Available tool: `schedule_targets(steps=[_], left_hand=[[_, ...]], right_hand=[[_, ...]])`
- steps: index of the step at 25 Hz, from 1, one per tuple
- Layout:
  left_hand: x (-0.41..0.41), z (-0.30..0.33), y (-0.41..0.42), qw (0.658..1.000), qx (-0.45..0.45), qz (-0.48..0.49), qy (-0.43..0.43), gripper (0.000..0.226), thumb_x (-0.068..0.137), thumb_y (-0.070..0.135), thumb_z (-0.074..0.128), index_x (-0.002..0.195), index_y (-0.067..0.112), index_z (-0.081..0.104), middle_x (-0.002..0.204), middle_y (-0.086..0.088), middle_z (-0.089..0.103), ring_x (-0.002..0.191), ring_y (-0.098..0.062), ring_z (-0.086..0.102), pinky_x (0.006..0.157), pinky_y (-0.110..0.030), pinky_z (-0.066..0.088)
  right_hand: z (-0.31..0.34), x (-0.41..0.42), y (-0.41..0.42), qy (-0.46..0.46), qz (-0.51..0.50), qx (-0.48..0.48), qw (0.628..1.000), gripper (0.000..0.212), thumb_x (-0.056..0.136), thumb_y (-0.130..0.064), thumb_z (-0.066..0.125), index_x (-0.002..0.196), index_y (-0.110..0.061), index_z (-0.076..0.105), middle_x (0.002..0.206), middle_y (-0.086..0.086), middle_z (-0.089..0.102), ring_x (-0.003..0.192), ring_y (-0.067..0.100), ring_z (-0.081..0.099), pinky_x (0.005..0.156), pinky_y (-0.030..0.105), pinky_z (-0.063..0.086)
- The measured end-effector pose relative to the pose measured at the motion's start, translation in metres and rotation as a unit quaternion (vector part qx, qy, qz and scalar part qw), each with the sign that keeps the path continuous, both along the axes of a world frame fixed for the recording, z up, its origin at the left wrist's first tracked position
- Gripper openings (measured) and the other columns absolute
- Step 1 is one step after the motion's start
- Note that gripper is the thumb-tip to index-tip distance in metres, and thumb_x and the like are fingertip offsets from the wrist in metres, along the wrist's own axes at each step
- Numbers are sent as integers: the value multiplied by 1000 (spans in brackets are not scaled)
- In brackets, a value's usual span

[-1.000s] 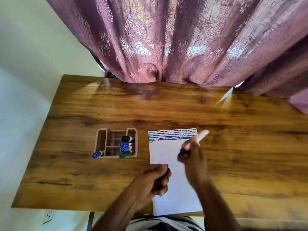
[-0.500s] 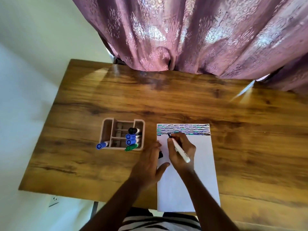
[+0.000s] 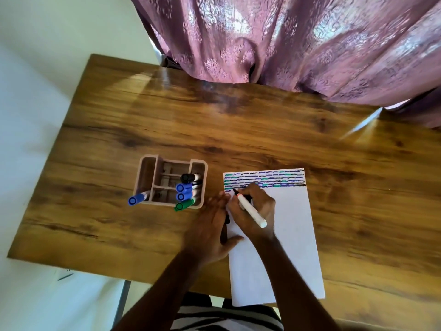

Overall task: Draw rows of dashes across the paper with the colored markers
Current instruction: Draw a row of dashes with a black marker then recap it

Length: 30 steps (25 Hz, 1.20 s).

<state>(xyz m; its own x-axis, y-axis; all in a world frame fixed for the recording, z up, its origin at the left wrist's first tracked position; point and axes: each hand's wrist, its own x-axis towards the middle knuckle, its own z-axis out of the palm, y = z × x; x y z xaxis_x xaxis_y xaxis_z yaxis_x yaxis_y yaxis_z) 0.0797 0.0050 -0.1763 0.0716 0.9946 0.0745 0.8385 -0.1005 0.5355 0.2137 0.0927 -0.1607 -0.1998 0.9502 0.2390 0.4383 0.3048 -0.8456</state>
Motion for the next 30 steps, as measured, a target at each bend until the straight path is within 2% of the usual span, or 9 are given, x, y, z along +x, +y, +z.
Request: schedule_targets(steps=[2, 9, 16, 19, 22, 27, 30], left_hand=[[0, -2, -1, 1000, -10, -2, 2, 94, 82, 61, 69, 147, 0, 41, 157, -14, 41, 150, -25, 32, 122, -40, 30], [1, 0, 0, 1000, -29, 9, 8, 96, 79, 64, 71, 147, 2, 41, 157, -12, 40, 150, -24, 30, 122, -40, 30], [1, 1, -1, 999, -37, 9, 14, 95, 80, 66, 67, 147, 4, 43, 158, -11, 39, 151, -23, 30, 123, -37, 27], [0, -1, -1, 999, -42, 5, 11, 93, 82, 65, 66, 147, 3, 43, 159, -12, 37, 152, -23, 27, 123, -40, 29], [0, 1, 0, 999, -51, 3, 8, 93, 82, 65, 66, 148, 4, 41, 160, -11, 37, 153, -21, 25, 122, -41, 30], [1, 1, 1, 999, -37, 0, 12, 93, 81, 62, 69, 147, 3, 41, 159, -10, 38, 152, -21, 26, 125, -34, 22], [1, 4, 1, 999, -37, 3, 6, 93, 81, 63, 68, 146, 2, 42, 158, -11, 39, 152, -22, 27, 124, -38, 26]], right_hand=[[-3, -7, 1, 3, -10, -21, 1000, 24, 77, -21, 83, 79, -8, 63, 77, 4, 69, 65, 20, 63, 56, 38, 52], [-16, -6, -1, -72, -13, -17, 997, 28, 80, -27, 82, 85, -9, 61, 83, 5, 70, 71, 22, 62, 58, 40, 54], [-19, -7, -1, -65, -4, -1, 998, 31, 83, -33, 77, 90, -7, 63, 88, 9, 72, 75, 24, 66, 60, 41, 57], [-19, -9, -1, -69, -16, -7, 997, 34, 84, -37, 76, 90, -6, 64, 89, 10, 73, 75, 24, 66, 59, 40, 57], [-19, -7, 0, -71, -17, 1, 997, 32, 83, -32, 78, 89, -4, 64, 87, 10, 72, 74, 23, 65, 59, 38, 57], [-18, -8, 0, -69, -24, 12, 997, 31, 81, -29, 79, 88, -3, 63, 87, 11, 72, 73, 23, 66, 58, 37, 58], [-12, -9, 0, -55, -25, 21, 998, 29, 82, -29, 77, 84, -5, 62, 84, 11, 72, 70, 23, 65, 56, 36, 56]])
